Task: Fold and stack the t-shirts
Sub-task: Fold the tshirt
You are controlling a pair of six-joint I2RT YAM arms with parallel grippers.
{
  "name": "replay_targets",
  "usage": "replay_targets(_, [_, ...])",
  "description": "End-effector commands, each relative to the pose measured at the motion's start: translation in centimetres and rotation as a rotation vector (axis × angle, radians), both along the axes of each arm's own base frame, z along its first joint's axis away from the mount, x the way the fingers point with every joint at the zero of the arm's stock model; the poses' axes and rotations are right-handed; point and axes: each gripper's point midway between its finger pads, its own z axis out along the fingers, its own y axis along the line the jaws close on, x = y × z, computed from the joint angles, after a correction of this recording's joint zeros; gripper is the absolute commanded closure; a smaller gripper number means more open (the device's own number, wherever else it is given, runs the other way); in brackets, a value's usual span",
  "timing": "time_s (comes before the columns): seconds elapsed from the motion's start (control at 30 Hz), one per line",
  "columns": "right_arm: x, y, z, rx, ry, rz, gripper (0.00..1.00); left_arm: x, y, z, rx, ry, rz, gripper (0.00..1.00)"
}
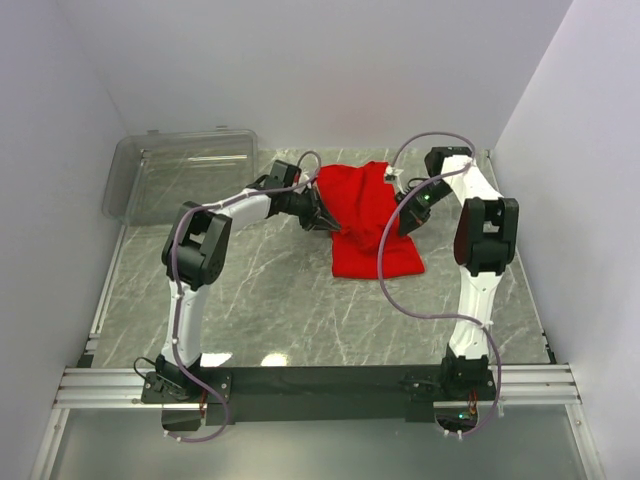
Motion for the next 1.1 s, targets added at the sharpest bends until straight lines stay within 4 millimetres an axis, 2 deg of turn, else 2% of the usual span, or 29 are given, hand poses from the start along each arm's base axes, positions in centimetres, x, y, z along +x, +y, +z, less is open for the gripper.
replay_targets(0.0, [1.5,0.0,0.0,0.004,-0.020,-0.034,1.00,1.6,-0.4,1.8,-0.044,-0.049,-0.001,0.99])
replay_targets(0.33, [3.4,-0.2,-0.4,-0.015,-0.035,-0.087,1.00,3.6,0.3,1.0,-0.023,-0.049,0.047,0.99])
replay_targets(0.43, [4.8,-0.2,0.0,-0.029,-0.065,-0.150,0.84,4.3,0.5,0.6,0.006,-0.047,0.072,0.99])
replay_targets(0.47, [5.2,-0.2,0.2,-0.030,-0.078,-0.168,0.65,4.6,0.6,0.4,0.025,-0.057,0.085,0.98])
replay_targets(0.53, [6.4,-0.1,0.9,-0.027,-0.113,-0.213,0.38,5.3,1.0,1.0,0.048,-0.089,0.107,0.83])
replay_targets(0.57, [6.7,-0.2,1.5,-0.026,-0.130,-0.227,0.15,5.3,1.3,1.1,0.071,-0.106,0.111,0.76])
replay_targets(0.63, [7.6,-0.2,2.5,-0.026,-0.163,-0.263,0.14,5.9,1.8,2.3,0.102,-0.161,0.145,0.67])
replay_targets(0.67, [8.0,-0.2,3.2,-0.026,-0.192,-0.274,0.10,5.8,2.1,2.5,0.119,-0.180,0.146,0.63])
replay_targets(0.7, [8.1,-0.2,3.5,-0.025,-0.200,-0.283,0.07,6.0,2.6,3.5,0.135,-0.216,0.166,0.55])
replay_targets(0.73, [8.2,-0.1,4.5,-0.020,-0.226,-0.286,0.07,5.9,2.7,3.9,0.145,-0.234,0.168,0.52])
replay_targets(0.77, [8.4,0.1,5.2,-0.002,-0.253,-0.283,0.07,5.8,3.0,5.3,0.142,-0.280,0.165,0.49])
replay_targets(0.8, [8.2,0.1,5.3,0.002,-0.256,-0.294,0.07,5.7,3.4,5.3,0.158,-0.297,0.176,0.48])
replay_targets(0.83, [8.2,0.1,6.8,0.012,-0.296,-0.298,0.07,5.6,3.5,5.9,0.159,-0.318,0.176,0.48])
replay_targets(0.87, [9.0,-0.8,7.7,0.029,-0.338,-0.337,0.06,5.4,3.8,7.2,0.154,-0.367,0.173,0.48])
replay_targets(0.9, [8.6,-0.9,7.5,0.031,-0.342,-0.348,0.06,5.1,4.0,7.3,0.163,-0.380,0.172,0.48])
replay_targets(0.93, [8.4,-0.6,9.0,0.053,-0.381,-0.338,0.06,5.0,4.2,7.6,0.171,-0.406,0.166,0.48])
replay_targets(0.97, [7.6,0.1,9.6,0.101,-0.387,-0.284,0.06,4.6,4.3,8.6,0.158,-0.433,0.157,0.49])
replay_targets(1.03, [6.0,1.1,10.5,0.160,-0.379,-0.203,0.06,3.5,4.4,8.4,0.148,-0.437,0.124,0.50])
replay_targets(1.07, [3.6,1.8,10.3,0.186,-0.300,-0.154,0.07,2.9,4.5,8.8,0.135,-0.444,0.110,0.51])
